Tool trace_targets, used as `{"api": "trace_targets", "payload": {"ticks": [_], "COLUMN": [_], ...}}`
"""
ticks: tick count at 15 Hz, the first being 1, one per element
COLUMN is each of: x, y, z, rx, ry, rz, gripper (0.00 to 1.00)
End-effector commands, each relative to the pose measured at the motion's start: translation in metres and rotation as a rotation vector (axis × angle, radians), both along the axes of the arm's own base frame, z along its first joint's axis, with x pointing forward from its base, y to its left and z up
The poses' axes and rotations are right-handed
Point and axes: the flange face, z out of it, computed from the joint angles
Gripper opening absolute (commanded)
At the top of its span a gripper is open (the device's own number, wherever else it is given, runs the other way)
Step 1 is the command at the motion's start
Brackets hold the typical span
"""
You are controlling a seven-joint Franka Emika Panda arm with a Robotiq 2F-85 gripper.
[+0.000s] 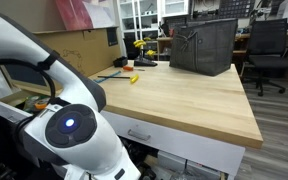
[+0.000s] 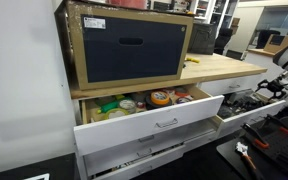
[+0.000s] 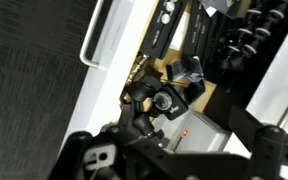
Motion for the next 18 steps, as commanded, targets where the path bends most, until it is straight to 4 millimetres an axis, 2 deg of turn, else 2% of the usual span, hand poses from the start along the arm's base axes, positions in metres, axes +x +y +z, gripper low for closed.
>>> {"api": "trace_targets", "payload": {"ticks": [1, 4, 5, 12, 13, 15, 18], "x": [0.026, 0.044, 0.039, 0.005, 0.011, 0.005, 0.009], "y": [0.027, 0.040, 0.027, -0.016, -0.013, -0.019, -0.015], "z": [0.016, 0.019, 0.023, 0.047, 0.033, 0.034, 0.030], "rx": [0.017, 0.037, 0.041, 0.040, 0.025, 0.023, 0.029], "ry": [-0.055, -0.077, -0.087, -0.089, -0.079, -0.073, -0.070], "rz": [0.020, 0.032, 0.026, -0.040, -0.052, -0.061, -0.052], "gripper": [1.00, 1.00, 1.00, 1.00, 1.00, 1.00, 1.00]}}
